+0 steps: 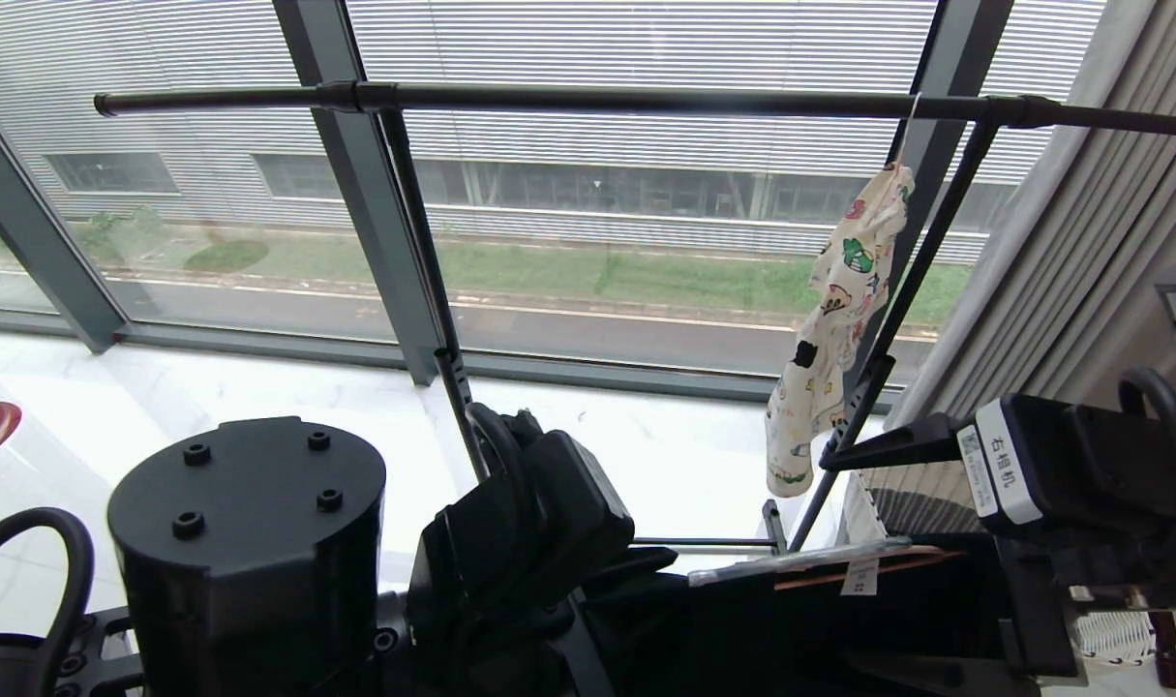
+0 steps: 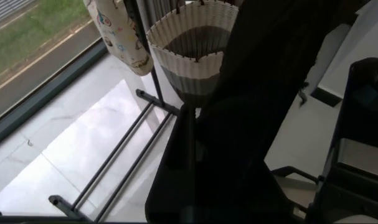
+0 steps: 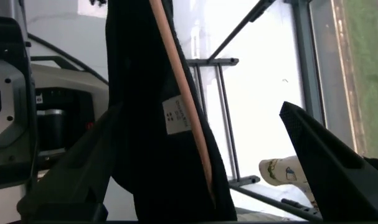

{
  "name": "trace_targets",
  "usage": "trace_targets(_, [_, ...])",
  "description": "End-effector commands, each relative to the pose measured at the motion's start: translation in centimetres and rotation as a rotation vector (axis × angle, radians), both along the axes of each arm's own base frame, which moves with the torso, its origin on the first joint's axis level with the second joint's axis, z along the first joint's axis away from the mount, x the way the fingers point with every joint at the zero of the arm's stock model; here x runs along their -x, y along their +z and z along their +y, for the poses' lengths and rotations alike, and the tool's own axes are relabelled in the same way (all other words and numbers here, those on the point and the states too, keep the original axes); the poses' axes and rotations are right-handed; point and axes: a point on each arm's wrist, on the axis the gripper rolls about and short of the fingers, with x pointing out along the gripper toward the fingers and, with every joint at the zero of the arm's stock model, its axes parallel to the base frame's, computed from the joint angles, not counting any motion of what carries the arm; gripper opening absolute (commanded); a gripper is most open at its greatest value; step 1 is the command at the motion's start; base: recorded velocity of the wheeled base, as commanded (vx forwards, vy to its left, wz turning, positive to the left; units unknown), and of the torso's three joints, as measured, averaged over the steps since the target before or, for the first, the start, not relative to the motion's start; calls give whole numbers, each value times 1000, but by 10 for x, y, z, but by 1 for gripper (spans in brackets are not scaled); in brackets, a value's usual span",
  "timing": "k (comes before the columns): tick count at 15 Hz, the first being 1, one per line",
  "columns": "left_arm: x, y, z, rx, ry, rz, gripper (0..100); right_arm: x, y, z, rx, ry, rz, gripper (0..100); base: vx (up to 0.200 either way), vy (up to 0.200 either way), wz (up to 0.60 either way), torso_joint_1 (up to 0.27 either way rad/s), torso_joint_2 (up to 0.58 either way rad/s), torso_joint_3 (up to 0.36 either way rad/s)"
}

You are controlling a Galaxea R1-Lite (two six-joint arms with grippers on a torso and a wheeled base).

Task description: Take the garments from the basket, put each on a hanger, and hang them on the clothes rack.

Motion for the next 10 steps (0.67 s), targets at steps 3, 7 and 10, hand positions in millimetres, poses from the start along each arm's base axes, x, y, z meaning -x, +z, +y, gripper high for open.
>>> trace_targets(3, [2,6,-4,17,-9,-13,0,-3,-7,5,24,7,26,0,0,0,0,0,0,0])
trace_targets(7, [2,7,-4,21,-10,-18,0,-3,-7,5,23,3,28,0,0,0,0,0,0,0])
trace_targets(10, [2,6,-4,18,-11,-16,0,-4,-7,5,18,-6,29,0,0,0,0,0,0,0])
